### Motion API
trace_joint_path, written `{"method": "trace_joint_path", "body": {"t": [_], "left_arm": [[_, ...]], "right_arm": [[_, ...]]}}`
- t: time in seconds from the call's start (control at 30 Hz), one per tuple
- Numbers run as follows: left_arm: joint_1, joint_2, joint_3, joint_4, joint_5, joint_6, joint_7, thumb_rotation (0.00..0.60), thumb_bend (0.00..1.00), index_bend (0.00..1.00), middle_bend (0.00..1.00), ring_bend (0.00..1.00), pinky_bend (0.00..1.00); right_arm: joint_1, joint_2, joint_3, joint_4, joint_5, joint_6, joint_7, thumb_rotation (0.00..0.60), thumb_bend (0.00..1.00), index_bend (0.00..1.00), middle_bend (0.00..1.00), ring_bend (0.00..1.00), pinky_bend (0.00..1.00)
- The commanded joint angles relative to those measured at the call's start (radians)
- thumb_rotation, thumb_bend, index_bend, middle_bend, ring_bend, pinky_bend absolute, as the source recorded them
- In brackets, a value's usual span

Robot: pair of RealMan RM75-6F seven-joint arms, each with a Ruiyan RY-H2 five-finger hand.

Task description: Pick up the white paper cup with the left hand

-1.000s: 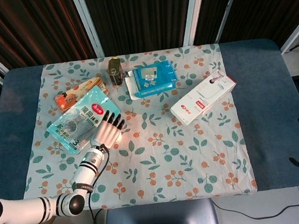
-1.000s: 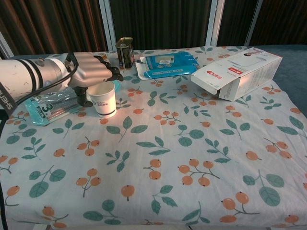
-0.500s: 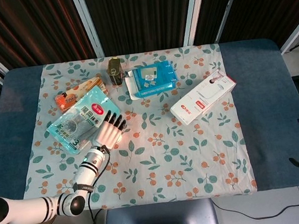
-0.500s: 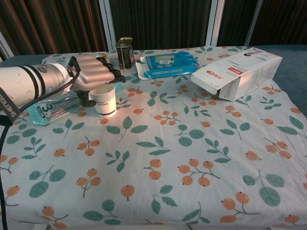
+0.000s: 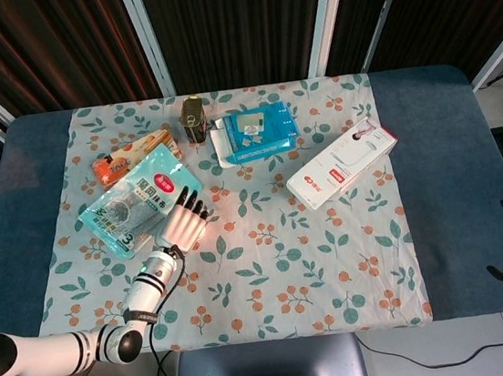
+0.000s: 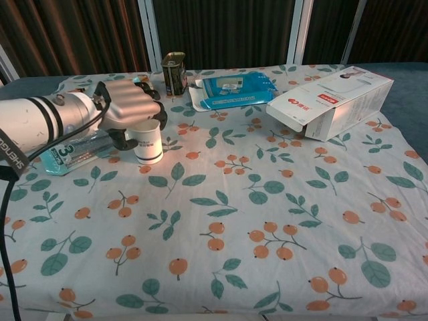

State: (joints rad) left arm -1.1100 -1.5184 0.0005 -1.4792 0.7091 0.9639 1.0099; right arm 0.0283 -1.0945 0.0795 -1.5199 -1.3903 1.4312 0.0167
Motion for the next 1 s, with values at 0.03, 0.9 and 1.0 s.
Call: {"method": "trace_joint_path", "body": {"t": [0.03, 0.9, 1.0], "left_arm": [[0.004, 0.010, -0.005, -0.011, 0.014, 0.007, -0.010, 0.600, 0.44, 0.31, 0.18, 0.00, 0.00], [0.304, 0.112, -0.121, -0.179, 0.344, -0.109, -0.987, 0.600, 0.44, 0.35, 0.26, 0.00, 0.00], [0.343, 0.086, -0.108, -0.123, 0.419, -0.115, -1.114, 0.600, 0.44, 0.35, 0.26, 0.00, 0.00]], "right_arm": [[0.000, 0.000, 0.000, -0.001, 0.001, -0.001, -0.001, 0.600, 0.11, 0.00, 0.00, 0.00, 0.00], [0.015, -0.005, 0.000, -0.008, 0.006, -0.022, -0.028, 0.600, 0.11, 0.00, 0.00, 0.00, 0.00], [0.015, -0.003, -0.001, -0.016, 0.004, -0.022, -0.027, 0.600, 0.11, 0.00, 0.00, 0.00, 0.00]]}}
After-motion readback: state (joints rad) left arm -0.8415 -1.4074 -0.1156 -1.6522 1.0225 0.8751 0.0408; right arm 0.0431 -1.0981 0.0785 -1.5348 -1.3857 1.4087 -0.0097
